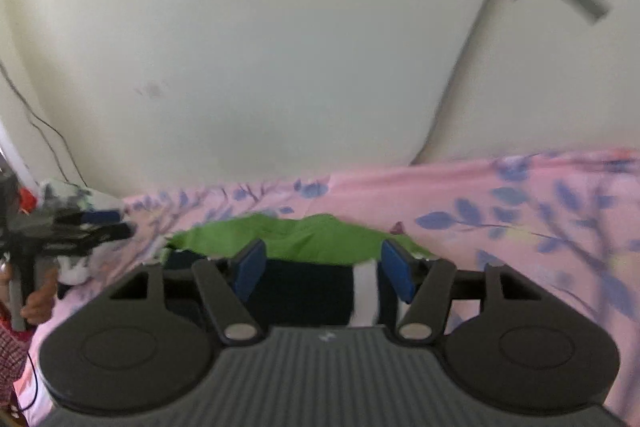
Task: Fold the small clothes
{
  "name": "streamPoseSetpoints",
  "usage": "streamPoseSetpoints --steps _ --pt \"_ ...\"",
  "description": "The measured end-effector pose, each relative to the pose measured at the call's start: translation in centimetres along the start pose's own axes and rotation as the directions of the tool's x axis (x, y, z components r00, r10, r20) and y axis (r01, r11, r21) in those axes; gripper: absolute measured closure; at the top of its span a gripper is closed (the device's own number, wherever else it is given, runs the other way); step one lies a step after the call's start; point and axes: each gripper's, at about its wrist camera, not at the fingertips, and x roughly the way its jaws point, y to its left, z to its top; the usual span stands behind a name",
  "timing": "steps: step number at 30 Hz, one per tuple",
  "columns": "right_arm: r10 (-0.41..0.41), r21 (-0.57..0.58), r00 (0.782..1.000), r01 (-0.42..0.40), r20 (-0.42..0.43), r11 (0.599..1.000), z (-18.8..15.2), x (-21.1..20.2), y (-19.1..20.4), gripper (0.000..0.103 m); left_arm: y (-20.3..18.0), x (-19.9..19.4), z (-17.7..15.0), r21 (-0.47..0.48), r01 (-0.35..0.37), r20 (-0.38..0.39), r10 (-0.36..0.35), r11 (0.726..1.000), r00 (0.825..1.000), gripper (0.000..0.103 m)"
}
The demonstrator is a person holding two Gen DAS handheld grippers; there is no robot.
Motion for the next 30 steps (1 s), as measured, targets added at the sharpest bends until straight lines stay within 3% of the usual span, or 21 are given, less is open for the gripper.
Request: streamPoseSetpoints --steps 2,5,7,8,10,11,14,17,20,23,25,28,29,30 --pt "-0.009 -0.008 0.998 0.009 -0.056 1.000 1.0 4.4 0.1 0.044 -0.6 5.4 1.6 -0.027 -0.009 -0.082 0.006 1.000 0.997 0.031" --pt "0.003 0.022 0.986 0.000 -0.166 1.000 1.9 10.2 -0.7 0.044 0.9 10.0 2.2 -0.035 -0.002 -0.165 -0.004 0.999 0.986 0.035" --pt "-0.007 -0.030 0.981 0.002 -0.192 1.000 1.9 11.9 -0.4 0.050 0.5 10.7 2.1 -0.023 0.022 -0.156 -0.025 1.000 0.988 0.056" --pt "0.014 -0.051 0.976 -0.026 -0.216 0.998 1.9 12.2 0.0 0.070 0.3 10.4 2.0 -0.013 0.090 -0.155 -0.091 0.996 0.984 0.090" --pt "0.029 -0.079 0.979 -0.046 -0.203 0.996 1.6 11.7 0.7 0.086 -0.2 9.3 1.8 0.023 0.087 -0.137 -0.083 0.996 0.987 0.090" --pt "0.029 -0.093 0.982 -0.047 -0.186 0.995 1.6 11.1 1.0 0.088 -0.4 8.6 1.6 0.052 0.081 -0.116 -0.074 0.995 0.990 0.091" --pt "0.079 -0.055 0.992 -0.085 -0.102 0.995 1.6 7.1 2.0 0.090 -0.5 5.2 1.4 0.065 0.076 -0.043 -0.073 0.995 0.996 0.091" --pt "0.114 -0.078 0.993 -0.115 -0.014 0.990 0.9 1.4 3.9 0.091 -1.0 -0.6 0.5 0.056 0.112 0.047 -0.115 0.992 0.992 0.091" --pt "0.132 -0.139 0.990 -0.123 0.055 0.983 -1.9 -5.2 6.6 0.091 -2.5 -6.9 -2.7 0.103 0.111 0.137 -0.125 0.988 0.983 0.091" --pt "0.115 -0.208 0.987 -0.090 0.108 0.974 -7.5 -11.3 9.0 0.092 -4.3 -12.7 -7.8 0.128 0.142 0.198 -0.165 0.982 0.966 0.091" --pt "0.078 -0.251 0.989 -0.044 0.125 0.967 -12.0 -13.7 10.5 0.092 -5.1 -15.0 -11.6 0.123 0.175 0.195 -0.196 0.977 0.961 0.091" --pt "-0.006 -0.252 0.990 0.042 0.141 0.967 -19.1 -15.0 11.7 0.088 -6.5 -16.3 -17.5 0.129 0.201 0.125 -0.217 0.971 0.968 0.084" --pt "-0.007 -0.221 0.995 0.030 0.103 0.975 -20.7 -14.7 11.4 0.071 -6.8 -16.4 -19.2 0.135 0.216 0.090 -0.229 0.967 0.969 0.084" --pt "-0.003 -0.174 0.998 0.014 0.061 0.985 -21.9 -14.4 10.8 0.063 -7.0 -16.4 -20.8 0.141 0.230 0.048 -0.239 0.963 0.970 0.083"
